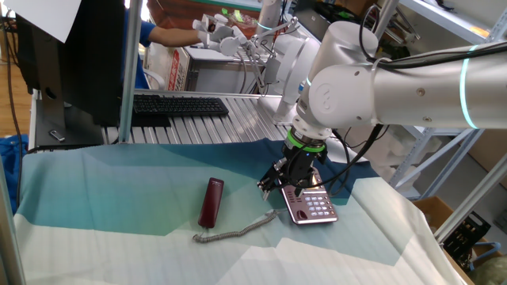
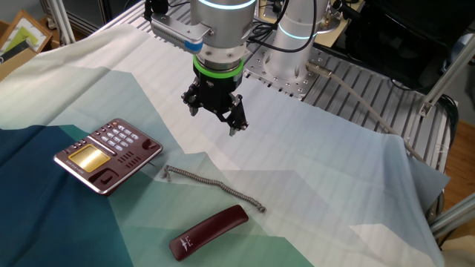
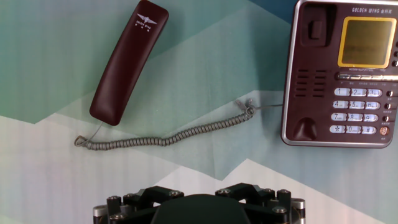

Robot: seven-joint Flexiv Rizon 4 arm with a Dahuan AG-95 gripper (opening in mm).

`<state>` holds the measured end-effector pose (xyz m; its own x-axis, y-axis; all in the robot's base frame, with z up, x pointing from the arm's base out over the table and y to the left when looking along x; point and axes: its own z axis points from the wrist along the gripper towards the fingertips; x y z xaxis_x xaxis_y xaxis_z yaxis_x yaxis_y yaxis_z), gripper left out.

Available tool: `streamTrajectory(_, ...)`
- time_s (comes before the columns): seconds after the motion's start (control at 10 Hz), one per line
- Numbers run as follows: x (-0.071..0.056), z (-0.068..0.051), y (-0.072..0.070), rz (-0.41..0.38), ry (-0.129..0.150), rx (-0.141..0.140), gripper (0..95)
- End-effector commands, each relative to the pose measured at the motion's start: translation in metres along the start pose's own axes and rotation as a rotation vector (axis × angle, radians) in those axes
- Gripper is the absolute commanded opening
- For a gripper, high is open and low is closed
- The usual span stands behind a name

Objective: Place the handset of the telephone on the corresponding phone cradle

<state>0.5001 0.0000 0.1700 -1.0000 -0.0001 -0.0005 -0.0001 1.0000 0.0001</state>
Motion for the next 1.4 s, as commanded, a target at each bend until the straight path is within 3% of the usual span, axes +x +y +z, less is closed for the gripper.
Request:
streamTrajectory(0.1, 0.0001, -0.0001, 0.0, 0.207, 0.098, -0.126, 0.0)
streamTrajectory(1.4, 0.0001, 0.0008, 0.0006, 0.195, 0.085, -0.131, 0.0)
